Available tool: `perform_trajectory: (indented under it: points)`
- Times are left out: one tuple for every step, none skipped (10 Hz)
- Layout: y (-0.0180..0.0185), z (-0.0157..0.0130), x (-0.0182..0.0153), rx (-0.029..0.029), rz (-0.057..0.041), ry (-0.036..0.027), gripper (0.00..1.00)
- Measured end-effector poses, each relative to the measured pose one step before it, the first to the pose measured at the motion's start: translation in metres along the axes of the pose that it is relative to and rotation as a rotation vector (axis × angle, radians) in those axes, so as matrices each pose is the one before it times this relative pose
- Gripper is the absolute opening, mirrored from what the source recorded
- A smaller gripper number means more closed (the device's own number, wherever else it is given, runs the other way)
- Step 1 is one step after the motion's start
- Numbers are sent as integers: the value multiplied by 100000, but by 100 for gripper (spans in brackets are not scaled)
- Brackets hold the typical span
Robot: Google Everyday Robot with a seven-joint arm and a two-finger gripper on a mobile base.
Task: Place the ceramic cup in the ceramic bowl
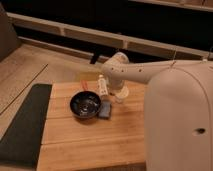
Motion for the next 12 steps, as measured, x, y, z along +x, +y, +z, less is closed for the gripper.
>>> perform_trajectory:
  points:
    - [708,-739,-371,-630,-1571,-1615,0]
    - [1636,-1199,-589,-1856,-3621,-2669,0]
    - [1843,-470,-292,-2212,-3948,-1376,0]
    - [1877,-305,-155,-2710,-3414,-614,0]
    - [1781,-13,-63,-2229,-3525,-110,0]
    - [2340,-145,-65,-3056,-4492,-157,0]
    - [2139,-4,-25,-2483,-4237,66,0]
    - [2695,-24,86,-3195,-4701,496,0]
    - [2094,24,220,-2929,-2985,923,0]
    - [2885,-87,913,-5281,-2649,2669,0]
    - [1542,15,1013,-3270,-1187,2693,0]
    - [1143,207,1057,-2283,-703,2745,0]
